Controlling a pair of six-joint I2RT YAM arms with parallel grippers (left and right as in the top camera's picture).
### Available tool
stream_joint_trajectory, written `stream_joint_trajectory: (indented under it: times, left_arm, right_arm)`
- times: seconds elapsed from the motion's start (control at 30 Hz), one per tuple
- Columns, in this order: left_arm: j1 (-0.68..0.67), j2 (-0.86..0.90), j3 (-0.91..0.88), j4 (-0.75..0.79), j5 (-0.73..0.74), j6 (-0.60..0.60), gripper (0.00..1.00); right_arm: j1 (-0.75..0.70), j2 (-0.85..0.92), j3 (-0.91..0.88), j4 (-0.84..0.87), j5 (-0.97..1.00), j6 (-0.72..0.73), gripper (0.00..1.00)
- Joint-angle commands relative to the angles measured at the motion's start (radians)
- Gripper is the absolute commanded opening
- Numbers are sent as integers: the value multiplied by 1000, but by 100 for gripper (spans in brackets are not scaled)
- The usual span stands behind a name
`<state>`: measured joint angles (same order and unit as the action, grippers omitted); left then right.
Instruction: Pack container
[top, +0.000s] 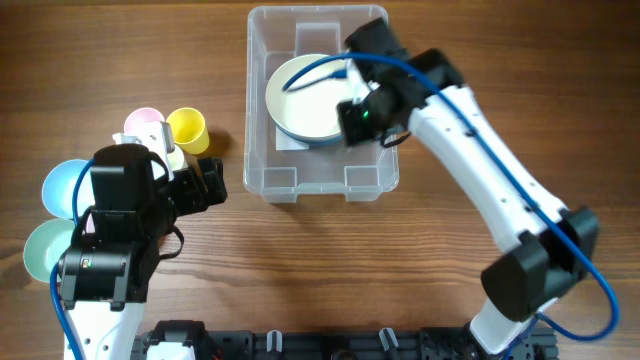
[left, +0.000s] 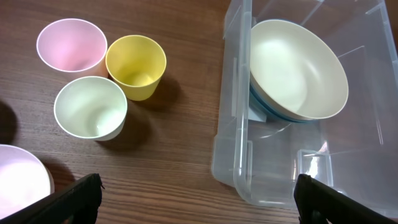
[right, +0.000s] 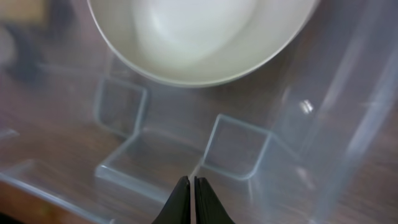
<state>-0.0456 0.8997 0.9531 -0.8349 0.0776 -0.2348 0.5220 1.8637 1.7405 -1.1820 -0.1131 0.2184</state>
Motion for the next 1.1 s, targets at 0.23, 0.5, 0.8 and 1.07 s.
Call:
stream_joint_trajectory:
  times: [0.23,0.5,0.8,1.07]
  left_arm:
    - [5,0,19,-1,16,-9,100]
    - [5,0,19,-5,15,-9,100]
    - [5,0,19,-16,15,-9,100]
    - [5,0,19,-15,15,-9,100]
  right_arm:
    - [51,210,-68,145,-19,-31,4]
    - [51,228,-68,327,66,29,5]
    - [51,228,-68,330,89,25,5]
    - [53,227,-68,114,-17,-21,4]
